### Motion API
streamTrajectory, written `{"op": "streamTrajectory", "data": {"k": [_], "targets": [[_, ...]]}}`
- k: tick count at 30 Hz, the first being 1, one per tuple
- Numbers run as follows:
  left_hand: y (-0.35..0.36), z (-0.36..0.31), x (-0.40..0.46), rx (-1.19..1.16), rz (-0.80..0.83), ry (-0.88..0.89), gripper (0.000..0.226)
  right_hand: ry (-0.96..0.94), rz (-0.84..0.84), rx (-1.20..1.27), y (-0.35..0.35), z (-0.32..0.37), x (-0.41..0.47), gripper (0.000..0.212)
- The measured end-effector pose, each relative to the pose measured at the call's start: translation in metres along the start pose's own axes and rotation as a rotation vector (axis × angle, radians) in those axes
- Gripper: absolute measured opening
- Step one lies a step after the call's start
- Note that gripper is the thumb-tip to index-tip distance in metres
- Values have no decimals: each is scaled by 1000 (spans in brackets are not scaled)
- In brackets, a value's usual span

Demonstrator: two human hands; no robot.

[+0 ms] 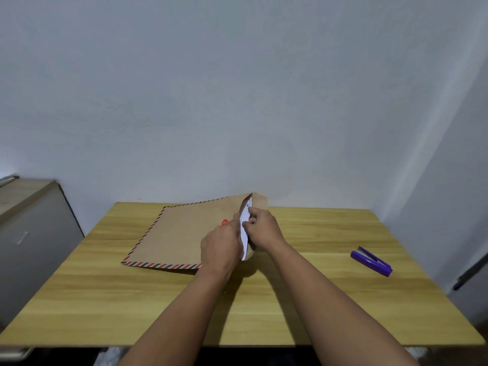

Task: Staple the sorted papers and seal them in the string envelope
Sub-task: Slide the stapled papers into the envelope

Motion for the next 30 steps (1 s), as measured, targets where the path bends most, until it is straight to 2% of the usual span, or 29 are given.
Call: {"op": "streamTrajectory", "data": {"k": [3, 6, 9, 15, 16, 17, 19, 20, 21, 24, 27, 30], "targets": [[-6, -3, 2, -18, -28, 21, 56, -8, 15, 12, 5, 7, -1, 33], [-6, 1, 3, 6, -36, 36, 60, 27, 0, 11, 1, 7, -1, 16], [-4, 1, 3, 21, -35, 35, 64, 78, -42, 15, -5, 4, 1, 15], [4, 4, 5, 22, -21, 40, 73, 94, -5, -28, -9, 2, 0, 20], [9, 8, 5, 27, -1, 36, 77, 88, -32, -64, -16, 2, -2, 15], [13, 10, 5, 27, 29, 33, 80, 93, -72, -117, -22, -2, -3, 19], [20, 11, 4, 30, 84, 25, 78, 157, -124, -226, -34, -17, -6, 57], [22, 9, 3, 33, 101, 26, 73, 221, -97, -244, -35, -25, -11, 66], [24, 6, 1, 33, 113, 34, 67, 277, -43, -218, -32, -35, -15, 64], [30, -4, -6, -30, 142, 38, 49, 434, 143, -15, -15, -58, -30, 21], [31, -10, -11, -97, 107, 57, 42, 411, 229, -62, -10, -72, -29, 22], [37, -2, -11, -68, 108, 122, 40, 356, 314, -256, -23, -76, -23, 22]]}}
Point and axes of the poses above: each hand's wrist, its own x-axis towards the middle knuckle, its own y-axis out of the palm, z = x × y, the point moved 9 cm from there along x, towards the middle knuckle, and after that the axes turned 9 degrees about -z, right-handed, at the moved point
